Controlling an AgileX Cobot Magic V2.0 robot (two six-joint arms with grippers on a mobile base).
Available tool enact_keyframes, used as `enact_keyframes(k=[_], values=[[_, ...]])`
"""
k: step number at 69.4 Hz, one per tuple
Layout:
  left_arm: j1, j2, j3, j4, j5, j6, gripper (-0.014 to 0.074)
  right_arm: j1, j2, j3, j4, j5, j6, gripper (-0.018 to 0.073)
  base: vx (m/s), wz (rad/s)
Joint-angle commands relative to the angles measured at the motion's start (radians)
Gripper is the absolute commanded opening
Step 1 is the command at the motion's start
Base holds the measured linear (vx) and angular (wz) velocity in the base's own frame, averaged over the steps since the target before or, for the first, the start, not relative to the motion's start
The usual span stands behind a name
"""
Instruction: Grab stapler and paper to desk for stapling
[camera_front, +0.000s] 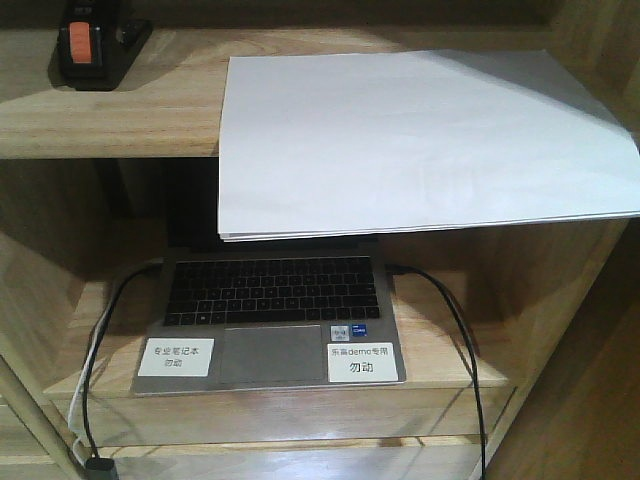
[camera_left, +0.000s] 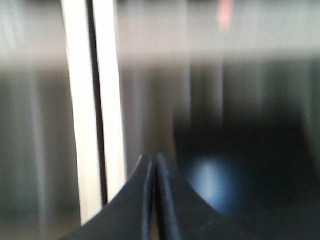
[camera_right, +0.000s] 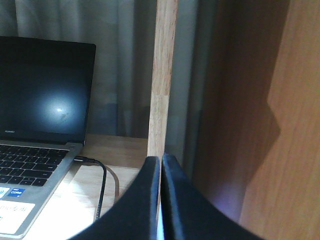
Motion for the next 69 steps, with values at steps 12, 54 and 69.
enact_keyframes(k=[12,54,69], values=[[0.000,0.006,-0.228,-0.002,-0.003,-0.009,-0.0006,-0.001,-0.010,0.005,-0.007,-0.078,-0.005,-0.0010,0.00,0.00],[0.000,0.496,-0.784,-0.002,0.678,-0.009,-0.0006,-0.001,-0.010,0.005,-0.007,-0.078,-0.005,-0.0010,0.00,0.00],[0.000,0.544,-0.784,-0.001,0.662,-0.009,-0.0006,-0.001,-0.010,0.005,-0.007,-0.078,-0.005,-0.0010,0.00,0.00]])
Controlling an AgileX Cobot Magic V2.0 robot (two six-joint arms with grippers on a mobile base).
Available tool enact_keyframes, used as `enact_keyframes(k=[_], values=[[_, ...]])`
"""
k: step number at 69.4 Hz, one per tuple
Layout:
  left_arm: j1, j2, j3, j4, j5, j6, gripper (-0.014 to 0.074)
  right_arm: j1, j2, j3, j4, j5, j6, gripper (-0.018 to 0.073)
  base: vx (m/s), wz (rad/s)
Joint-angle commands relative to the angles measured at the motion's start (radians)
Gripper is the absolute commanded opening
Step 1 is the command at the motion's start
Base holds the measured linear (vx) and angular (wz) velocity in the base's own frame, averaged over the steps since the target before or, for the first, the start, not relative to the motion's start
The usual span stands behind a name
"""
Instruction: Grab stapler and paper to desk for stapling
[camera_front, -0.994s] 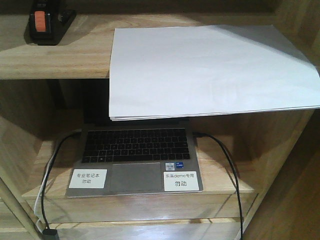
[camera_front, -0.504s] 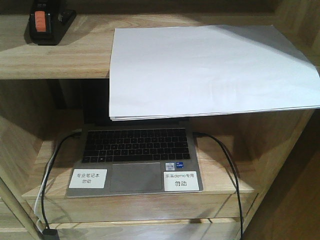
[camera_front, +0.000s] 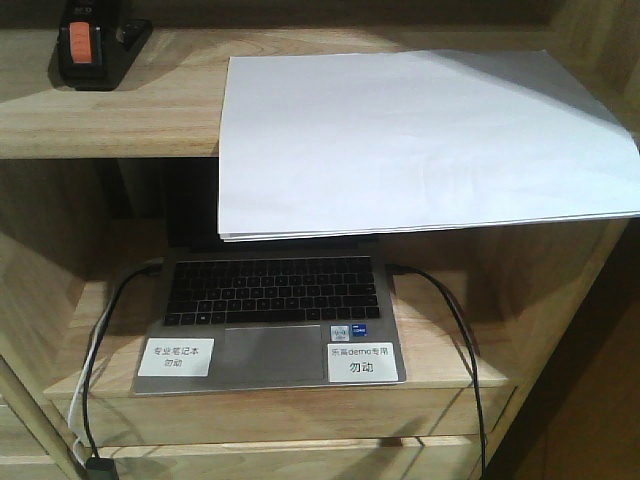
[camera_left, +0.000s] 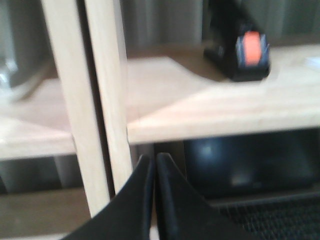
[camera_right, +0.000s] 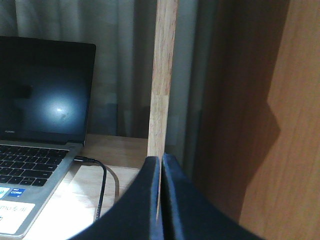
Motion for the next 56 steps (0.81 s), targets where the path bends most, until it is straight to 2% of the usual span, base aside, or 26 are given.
enact_keyframes(k=[1,14,22,36,46,52,56], values=[[0.000,0.028,-0.033,-0.001,-0.082,-0.009,-0.0004,-0.001,-0.010,0.005,-0.007,-0.078,-0.005,-0.0010,0.00,0.00],[0.000,0.030,-0.042,-0.001,-0.098,-0.009,0.0021,-0.001,-0.010,0.005,-0.007,-0.078,-0.005,-0.0010,0.00,0.00],[0.000,0.030,-0.065,-0.002,-0.096,-0.009,0.0078,-0.001,-0.010,0.005,-0.007,-0.078,-0.005,-0.0010,0.00,0.00],[0.000,0.030,-0.124,-0.051,-0.082,-0.008,0.0274,-0.002,-0.010,0.005,-0.007,-0.078,-0.006,-0.0010,0.00,0.00],[-0.001,0.030,-0.136,-0.094,-0.125,0.000,0.0410,-0.002,-0.010,0.005,-0.007,-0.078,-0.006,-0.0010,0.00,0.00],[-0.005,0.041,-0.144,-0.136,-0.137,0.053,0.0461,-0.002,-0.010,0.005,-0.007,-0.078,-0.006,-0.0010,0.00,0.00],[-0.015,0.066,-0.160,-0.188,-0.125,0.117,0.0473,-0.002,-0.010,0.005,-0.007,-0.078,-0.006,-0.0010,0.00,0.00]])
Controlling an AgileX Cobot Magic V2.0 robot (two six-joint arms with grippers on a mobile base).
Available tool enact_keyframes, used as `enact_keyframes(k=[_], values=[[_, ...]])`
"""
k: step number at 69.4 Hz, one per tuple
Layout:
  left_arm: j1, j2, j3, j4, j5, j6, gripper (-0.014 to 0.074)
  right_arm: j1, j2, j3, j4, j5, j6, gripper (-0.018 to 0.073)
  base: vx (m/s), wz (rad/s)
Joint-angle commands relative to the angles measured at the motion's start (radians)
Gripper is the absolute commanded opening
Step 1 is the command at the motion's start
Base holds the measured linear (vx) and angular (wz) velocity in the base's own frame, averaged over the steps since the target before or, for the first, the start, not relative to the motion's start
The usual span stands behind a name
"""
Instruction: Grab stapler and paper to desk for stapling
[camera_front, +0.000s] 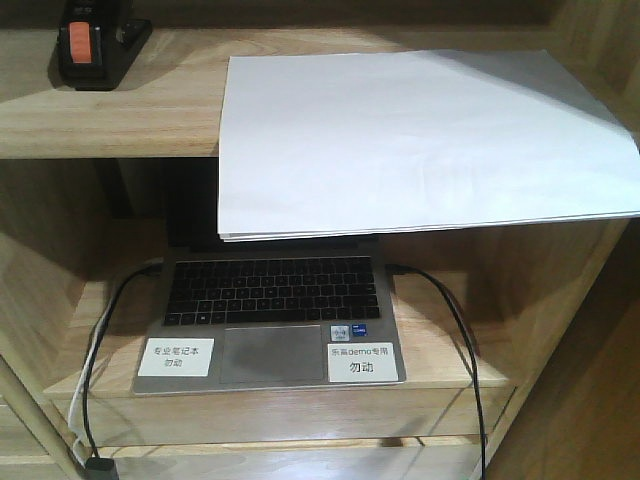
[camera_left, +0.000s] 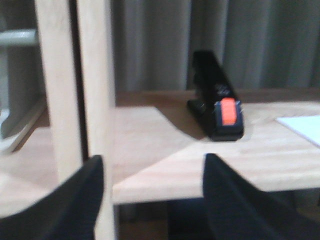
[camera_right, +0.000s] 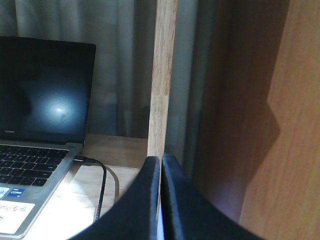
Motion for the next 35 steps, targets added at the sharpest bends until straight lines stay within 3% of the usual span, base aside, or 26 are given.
enact_keyframes(k=[1,10,22,28,35], values=[[-0.018,0.045,-0.054,-0.093,-0.074,0.091,0.0474,-0.002,-0.010,0.005,-0.007,-0.078,-0.006,-0.0010,0.00,0.00],[-0.054,0.126,-0.116,-0.279,-0.056,0.283,0.0474,-0.002,-0.010,0.005,-0.007,-0.078,-0.006,-0.0010,0.00,0.00],[-0.113,0.271,-0.215,-0.532,-0.036,0.597,0.0474,-0.002,-0.010,0.005,-0.007,-0.078,-0.006,-0.0010,0.00,0.00],[-0.127,0.351,-0.274,-0.593,-0.010,0.659,0.0473,-0.002,-0.010,0.005,-0.007,-0.078,-0.006,-0.0010,0.00,0.00],[-0.148,0.447,-0.364,-0.596,0.014,0.661,0.0472,-0.002,-0.010,0.005,-0.007,-0.078,-0.006,-0.0010,0.00,0.00]])
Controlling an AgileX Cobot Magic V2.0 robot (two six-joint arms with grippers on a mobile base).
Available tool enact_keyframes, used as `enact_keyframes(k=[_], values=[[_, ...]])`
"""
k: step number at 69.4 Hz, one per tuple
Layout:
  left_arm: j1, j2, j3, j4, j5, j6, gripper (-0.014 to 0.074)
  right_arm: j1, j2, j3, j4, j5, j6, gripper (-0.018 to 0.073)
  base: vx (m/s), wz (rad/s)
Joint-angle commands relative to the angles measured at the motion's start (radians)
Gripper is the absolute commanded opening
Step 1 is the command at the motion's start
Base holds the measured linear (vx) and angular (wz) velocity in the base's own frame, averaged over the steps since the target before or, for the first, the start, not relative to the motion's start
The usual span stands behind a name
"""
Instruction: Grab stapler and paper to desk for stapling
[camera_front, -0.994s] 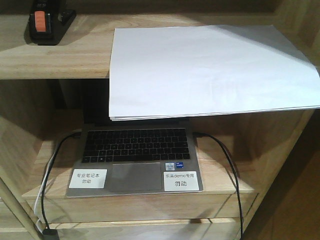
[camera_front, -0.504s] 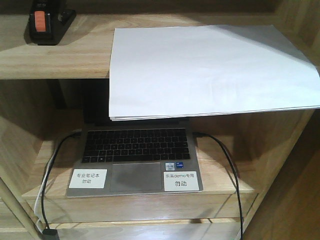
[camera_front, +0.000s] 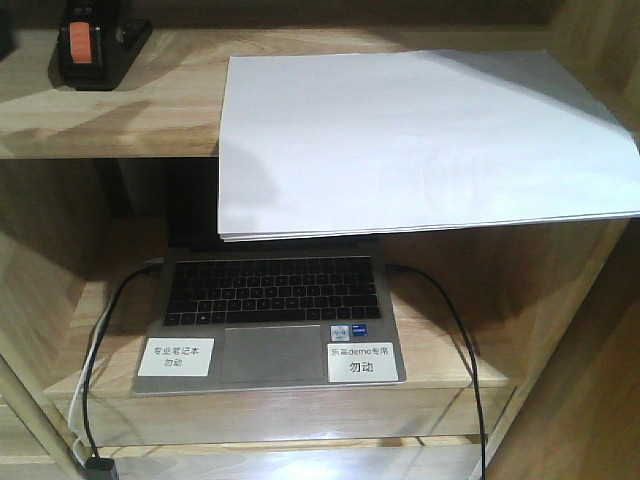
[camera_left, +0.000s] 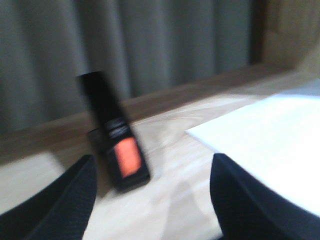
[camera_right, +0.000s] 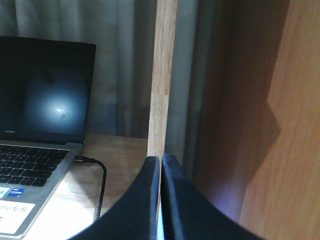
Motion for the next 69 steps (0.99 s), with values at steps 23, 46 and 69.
enact_keyframes(k=[23,46,69], values=[[-0.044,0.342,-0.453,0.094,-0.004,-0.180,0.0472,-0.002,-0.010,0.005,-0.007,-0.078,-0.006,-0.0010,0.00,0.00],[-0.078,0.538,-0.811,0.626,0.248,-0.678,0.0472,-0.002,-0.010,0.005,-0.007,-0.078,-0.006,-0.0010,0.00,0.00],[-0.124,0.707,-0.969,0.737,0.437,-0.806,0.0472,-0.002,-0.010,0.005,-0.007,-0.078,-0.006,-0.0010,0.00,0.00]])
